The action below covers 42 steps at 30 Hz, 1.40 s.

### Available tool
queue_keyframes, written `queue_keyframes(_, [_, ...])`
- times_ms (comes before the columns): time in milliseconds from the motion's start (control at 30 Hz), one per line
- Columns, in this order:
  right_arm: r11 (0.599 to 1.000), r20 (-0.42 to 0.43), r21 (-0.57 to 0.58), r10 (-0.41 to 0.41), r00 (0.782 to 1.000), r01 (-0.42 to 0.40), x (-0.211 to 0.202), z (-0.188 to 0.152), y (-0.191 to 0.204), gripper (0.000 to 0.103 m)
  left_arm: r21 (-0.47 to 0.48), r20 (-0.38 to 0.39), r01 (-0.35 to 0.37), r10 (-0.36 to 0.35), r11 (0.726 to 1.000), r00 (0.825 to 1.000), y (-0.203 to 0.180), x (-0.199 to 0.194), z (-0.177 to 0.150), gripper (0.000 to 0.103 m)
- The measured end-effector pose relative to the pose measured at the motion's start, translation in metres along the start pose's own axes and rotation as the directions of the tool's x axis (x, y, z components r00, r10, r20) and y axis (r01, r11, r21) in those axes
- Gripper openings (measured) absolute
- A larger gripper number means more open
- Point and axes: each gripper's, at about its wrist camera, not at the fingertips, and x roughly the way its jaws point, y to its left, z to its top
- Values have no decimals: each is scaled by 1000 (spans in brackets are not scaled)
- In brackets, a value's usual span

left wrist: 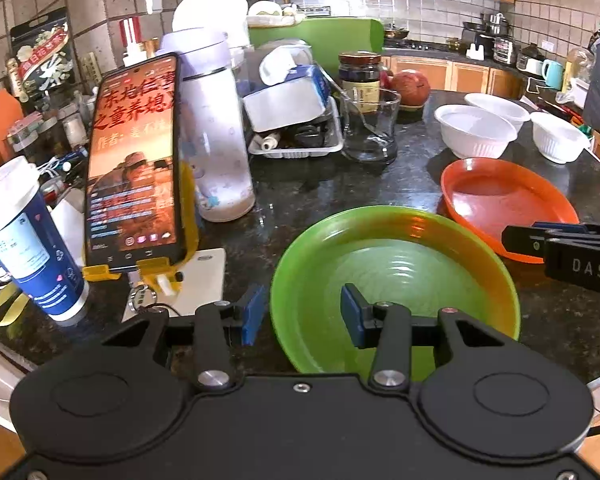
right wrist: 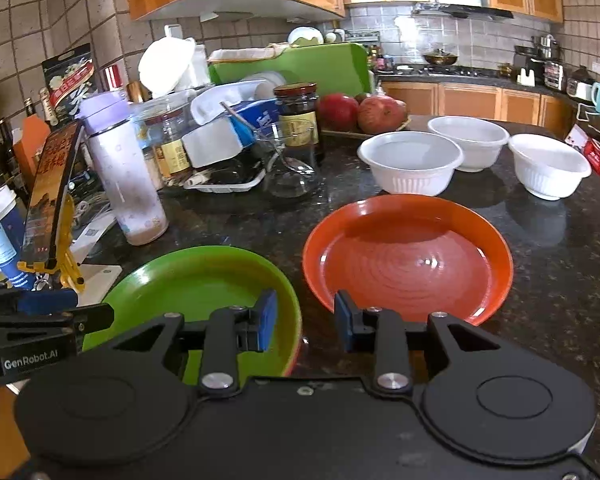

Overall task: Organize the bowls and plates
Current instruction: 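Lower the green plate and open the left gripper, then move the left gripper to the rim of the orange plate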

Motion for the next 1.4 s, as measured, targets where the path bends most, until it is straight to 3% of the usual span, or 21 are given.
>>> queue_keyframes(333, [1000,18,25,0,1000,0,-16,0,-43,34,22,-1,22,-22,1000,1000,-36,-3,9,52])
queue_keyframes(967, [999,58,28,16,998,-18,-33,21,-189,34,-35,11,27,-27,999,1000,-158,13,48,52])
queue_keyframes(1167, [999,81,0,42,996,-43,-34,22,-211,38,-103,-7,6,-6,995,1000,-170,22,52,52])
queue_keyframes(1400, [999,72,-11,52,996,-52,-23,21,-208,38,-129,-59,-45,37,991,998,-168,32,51,52])
